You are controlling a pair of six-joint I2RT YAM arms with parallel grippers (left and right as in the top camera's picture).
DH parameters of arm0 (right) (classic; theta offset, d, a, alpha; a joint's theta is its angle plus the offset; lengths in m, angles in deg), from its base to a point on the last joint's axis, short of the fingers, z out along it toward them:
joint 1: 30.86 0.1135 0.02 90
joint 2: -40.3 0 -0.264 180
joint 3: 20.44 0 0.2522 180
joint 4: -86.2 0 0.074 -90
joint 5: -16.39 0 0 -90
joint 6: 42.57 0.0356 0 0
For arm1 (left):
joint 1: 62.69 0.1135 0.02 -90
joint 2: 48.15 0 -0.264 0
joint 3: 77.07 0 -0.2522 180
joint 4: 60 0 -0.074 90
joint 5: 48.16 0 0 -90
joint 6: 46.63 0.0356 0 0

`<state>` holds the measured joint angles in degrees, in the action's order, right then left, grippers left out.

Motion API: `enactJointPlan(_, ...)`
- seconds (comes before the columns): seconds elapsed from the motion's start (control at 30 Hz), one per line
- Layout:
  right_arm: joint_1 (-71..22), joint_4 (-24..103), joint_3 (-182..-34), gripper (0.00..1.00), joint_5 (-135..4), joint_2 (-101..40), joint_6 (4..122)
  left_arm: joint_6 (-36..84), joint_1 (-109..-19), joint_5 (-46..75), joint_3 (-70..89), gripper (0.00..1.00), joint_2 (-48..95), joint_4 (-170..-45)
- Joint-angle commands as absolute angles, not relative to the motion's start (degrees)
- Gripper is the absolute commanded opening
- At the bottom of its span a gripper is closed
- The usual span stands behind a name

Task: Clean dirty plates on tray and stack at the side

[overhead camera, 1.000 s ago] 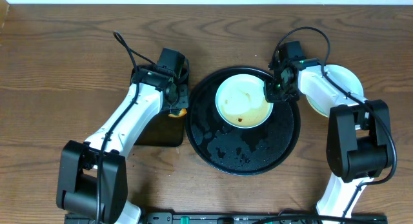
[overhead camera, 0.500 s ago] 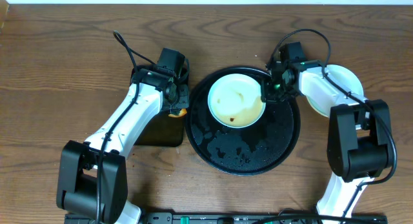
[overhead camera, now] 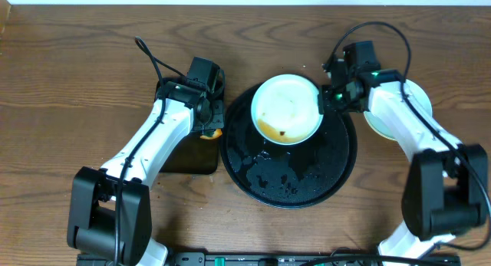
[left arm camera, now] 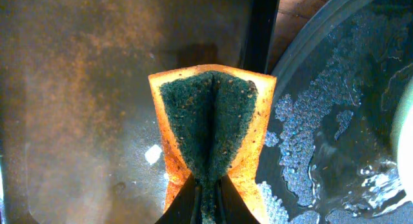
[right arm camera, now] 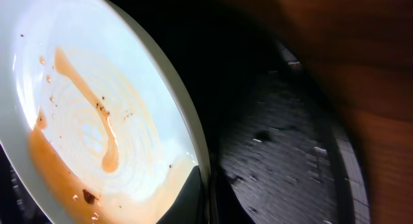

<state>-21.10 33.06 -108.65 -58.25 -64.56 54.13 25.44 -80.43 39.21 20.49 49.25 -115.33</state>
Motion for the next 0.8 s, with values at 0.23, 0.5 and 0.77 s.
enactJointPlan(0.23,-18.72,28.87,-108.67,0.01,-79.65,-56.76,53.04,26.20,-80.61,39.93,20.79,0.08,48.73,-115.28)
enactJointPlan(0.5,-17.69,26.97,-108.65,0.01,-82.10,-56.95,64.54,26.20,-80.61,39.93,20.79,0.08,48.73,-115.30)
enactJointPlan(0.77,-17.63,26.05,-103.78,0.01,-77.58,-57.35,69.19,26.29,-80.63,34.75,20.79,0.08,48.71,-114.06)
